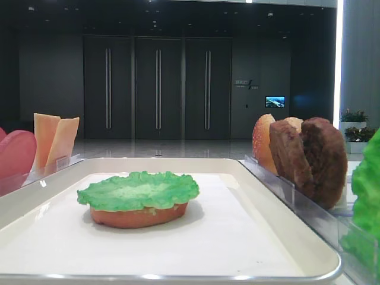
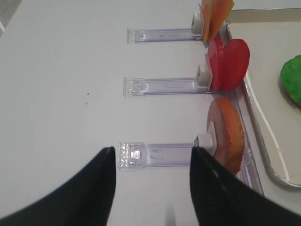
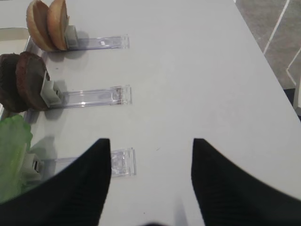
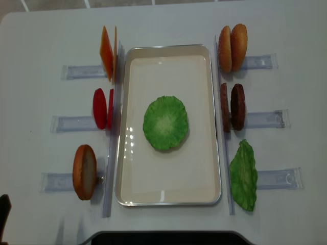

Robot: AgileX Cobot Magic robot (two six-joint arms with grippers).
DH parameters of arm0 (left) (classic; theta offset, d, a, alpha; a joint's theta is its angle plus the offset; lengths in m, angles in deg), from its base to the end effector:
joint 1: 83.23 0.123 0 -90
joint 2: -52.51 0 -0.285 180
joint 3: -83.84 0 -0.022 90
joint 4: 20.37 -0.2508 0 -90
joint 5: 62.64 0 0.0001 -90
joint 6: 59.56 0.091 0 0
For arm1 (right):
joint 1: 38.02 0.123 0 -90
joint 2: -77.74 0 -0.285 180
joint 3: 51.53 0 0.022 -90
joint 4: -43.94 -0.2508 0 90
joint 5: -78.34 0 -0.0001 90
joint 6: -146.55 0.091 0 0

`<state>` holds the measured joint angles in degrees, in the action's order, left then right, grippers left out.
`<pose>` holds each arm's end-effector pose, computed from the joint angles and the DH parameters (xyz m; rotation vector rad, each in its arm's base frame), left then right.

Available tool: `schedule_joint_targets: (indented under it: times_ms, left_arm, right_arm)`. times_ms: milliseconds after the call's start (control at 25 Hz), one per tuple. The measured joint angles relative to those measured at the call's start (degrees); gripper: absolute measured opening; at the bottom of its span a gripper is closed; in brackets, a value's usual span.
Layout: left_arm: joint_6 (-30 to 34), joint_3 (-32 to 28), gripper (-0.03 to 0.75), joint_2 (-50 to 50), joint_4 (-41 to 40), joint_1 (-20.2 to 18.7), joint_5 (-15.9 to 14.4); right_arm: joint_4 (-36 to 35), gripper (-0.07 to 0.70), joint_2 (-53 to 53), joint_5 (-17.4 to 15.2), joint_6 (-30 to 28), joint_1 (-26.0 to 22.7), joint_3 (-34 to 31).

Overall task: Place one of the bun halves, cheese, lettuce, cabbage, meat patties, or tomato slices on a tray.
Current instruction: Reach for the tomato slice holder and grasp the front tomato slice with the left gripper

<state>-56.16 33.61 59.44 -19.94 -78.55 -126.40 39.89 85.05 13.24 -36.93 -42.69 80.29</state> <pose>-0.0060 -0.0011 0.2650 -0.0231 2.1112 0.0752 -0.0098 0.0067 0.2733 0.0147 2.1025 -0.0002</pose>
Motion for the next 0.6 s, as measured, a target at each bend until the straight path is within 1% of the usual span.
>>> schedule_joint_targets:
  times_ms: [600]
  left_arm:
    - [-0.06,0.0,0.391,0.0,0.0,0.0,0.0]
  right_arm:
    - [0.0,0.365,0.0,0.0,0.0,0.0,0.0]
